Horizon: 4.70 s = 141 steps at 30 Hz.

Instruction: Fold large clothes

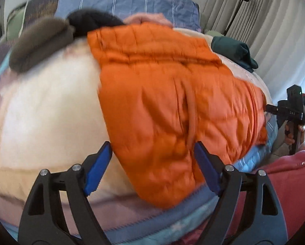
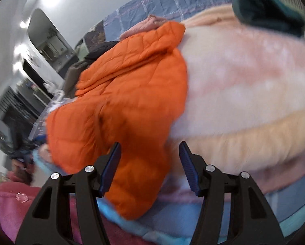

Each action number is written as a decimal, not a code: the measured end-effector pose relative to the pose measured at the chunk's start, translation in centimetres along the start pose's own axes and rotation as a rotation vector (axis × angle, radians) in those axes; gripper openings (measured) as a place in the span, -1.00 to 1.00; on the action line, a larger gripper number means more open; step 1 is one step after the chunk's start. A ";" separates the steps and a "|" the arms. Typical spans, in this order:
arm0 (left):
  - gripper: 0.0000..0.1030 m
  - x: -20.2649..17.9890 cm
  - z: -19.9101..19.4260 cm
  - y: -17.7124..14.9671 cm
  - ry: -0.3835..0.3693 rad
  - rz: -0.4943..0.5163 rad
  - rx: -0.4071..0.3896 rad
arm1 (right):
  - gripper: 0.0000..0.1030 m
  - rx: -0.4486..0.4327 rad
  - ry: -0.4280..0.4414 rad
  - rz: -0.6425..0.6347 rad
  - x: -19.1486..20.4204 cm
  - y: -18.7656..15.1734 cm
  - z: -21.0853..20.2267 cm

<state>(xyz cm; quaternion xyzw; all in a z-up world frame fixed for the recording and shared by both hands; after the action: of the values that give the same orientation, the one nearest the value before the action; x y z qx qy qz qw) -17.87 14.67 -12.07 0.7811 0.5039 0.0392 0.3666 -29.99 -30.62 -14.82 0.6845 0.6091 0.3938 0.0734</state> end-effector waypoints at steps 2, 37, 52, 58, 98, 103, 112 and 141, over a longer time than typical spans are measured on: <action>0.62 -0.2 1.1 -1.0 -0.033 -0.017 0.030 | 0.17 0.024 0.048 0.004 0.2 -0.8 0.6; 0.08 3.6 6.3 24.3 0.166 0.084 -0.243 | -0.39 -0.255 -0.056 -0.054 2.8 25.2 8.2; 0.60 4.6 -0.2 26.6 0.214 0.030 -0.520 | 0.17 -0.410 -0.027 -0.173 3.8 27.0 4.8; 0.61 -1.0 0.6 22.8 0.169 0.254 -0.398 | 0.16 -0.292 -0.081 -0.489 8.3 21.9 5.9; -0.04 6.1 16.3 28.4 0.292 0.015 -0.172 | -0.06 -0.148 -0.358 -0.188 3.9 30.4 21.9; -0.05 1.7 18.2 32.8 0.328 0.088 -0.177 | 0.16 -0.152 -0.391 -0.338 10.4 32.5 24.6; 0.36 5.9 25.9 31.5 0.296 -0.030 -0.055 | 0.51 -0.029 -0.367 -0.194 5.2 32.0 32.9; 0.35 4.4 22.4 30.5 0.334 -0.002 -0.117 | 0.54 -0.142 -0.400 -0.249 6.6 31.3 27.1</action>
<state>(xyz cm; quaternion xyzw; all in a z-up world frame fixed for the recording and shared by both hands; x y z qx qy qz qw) 17.06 -0.52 -11.05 0.7405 0.5556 0.1973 0.3225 10.97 -22.20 -12.13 0.6616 0.6329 0.2803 0.2883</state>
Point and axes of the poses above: each gripper's, at about its wrist camera, not at the fingertips, and z roughly the way its jaws point, x to its left, y to its top, the point moved 1 cm from there along z, roughly the way its jaws point, and after that the axes turned 3 degrees about -y, right-handed, at the moved point
